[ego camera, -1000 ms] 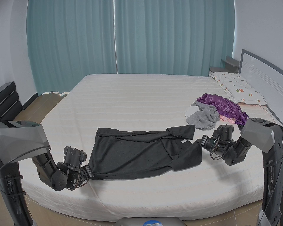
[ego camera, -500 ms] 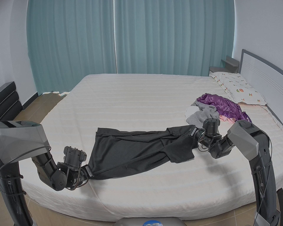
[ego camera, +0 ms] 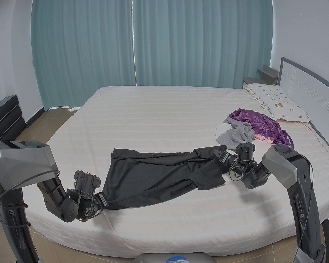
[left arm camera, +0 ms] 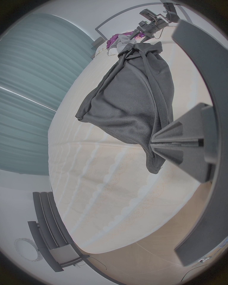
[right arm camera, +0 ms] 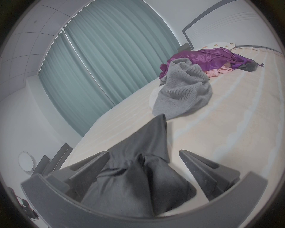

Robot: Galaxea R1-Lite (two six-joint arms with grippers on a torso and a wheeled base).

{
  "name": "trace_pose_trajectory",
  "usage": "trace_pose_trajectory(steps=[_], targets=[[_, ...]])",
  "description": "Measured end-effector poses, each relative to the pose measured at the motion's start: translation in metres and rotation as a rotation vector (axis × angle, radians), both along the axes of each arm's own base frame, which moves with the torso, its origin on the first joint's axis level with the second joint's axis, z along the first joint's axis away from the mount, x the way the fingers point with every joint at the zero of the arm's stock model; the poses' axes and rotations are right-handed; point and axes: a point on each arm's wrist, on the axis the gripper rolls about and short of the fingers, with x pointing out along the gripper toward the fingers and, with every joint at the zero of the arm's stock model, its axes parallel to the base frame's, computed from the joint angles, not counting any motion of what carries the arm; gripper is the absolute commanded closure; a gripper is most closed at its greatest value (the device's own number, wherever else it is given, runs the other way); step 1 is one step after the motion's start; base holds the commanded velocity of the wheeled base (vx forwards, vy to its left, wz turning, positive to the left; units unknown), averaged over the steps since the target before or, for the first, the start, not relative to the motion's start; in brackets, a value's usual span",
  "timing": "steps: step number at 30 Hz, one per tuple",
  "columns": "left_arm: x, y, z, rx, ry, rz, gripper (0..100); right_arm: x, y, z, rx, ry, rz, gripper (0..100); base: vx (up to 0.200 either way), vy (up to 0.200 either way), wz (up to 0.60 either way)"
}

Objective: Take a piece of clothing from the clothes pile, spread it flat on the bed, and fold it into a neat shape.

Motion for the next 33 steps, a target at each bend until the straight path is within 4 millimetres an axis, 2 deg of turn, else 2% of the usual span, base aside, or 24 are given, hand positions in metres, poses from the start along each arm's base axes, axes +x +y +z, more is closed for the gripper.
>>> trace_pose_trajectory(steps=[3, 8, 14, 17, 21, 22, 27, 33], targets=[[0.0, 0.0, 0.0, 0.0, 0.0, 0.0, 100, -0.015, -0.006, -0.002, 0.002, 0.039, 0.029, 0, 0.0, 0.0, 0.0], [0.0, 0.0, 0.0, 0.001, 0.002, -0.001, 100, -0.053, -0.012, -0.003, 0.015, 0.144, 0.101, 0, 0.0, 0.0, 0.0], [-0.001, 0.0, 0.0, 0.001, 0.002, -0.002, 100, -0.092, -0.006, 0.003, 0.025, 0.232, 0.18, 0, 0.0, 0.0, 0.0], [-0.001, 0.0, 0.001, 0.001, 0.001, -0.002, 100, -0.099, -0.002, 0.005, 0.026, 0.241, 0.203, 0, 0.0, 0.0, 0.0], [-0.001, 0.0, 0.001, 0.001, 0.001, -0.002, 100, -0.097, 0.003, 0.002, 0.027, 0.24, 0.218, 0, 0.0, 0.0, 0.0], [-0.001, 0.0, 0.001, 0.001, 0.001, -0.002, 100, -0.095, 0.004, 0.0, 0.027, 0.239, 0.22, 100, 0.0, 0.0, 0.0], [-0.001, 0.001, 0.001, 0.0, 0.0, 0.002, 100, -0.09, 0.007, -0.007, 0.027, 0.234, 0.225, 100, 0.0, 0.0, 0.0], [-0.001, 0.002, 0.001, 0.001, -0.001, 0.003, 100, -0.096, 0.005, -0.007, 0.038, 0.253, 0.221, 100, 0.0, 0.0, 0.0]])
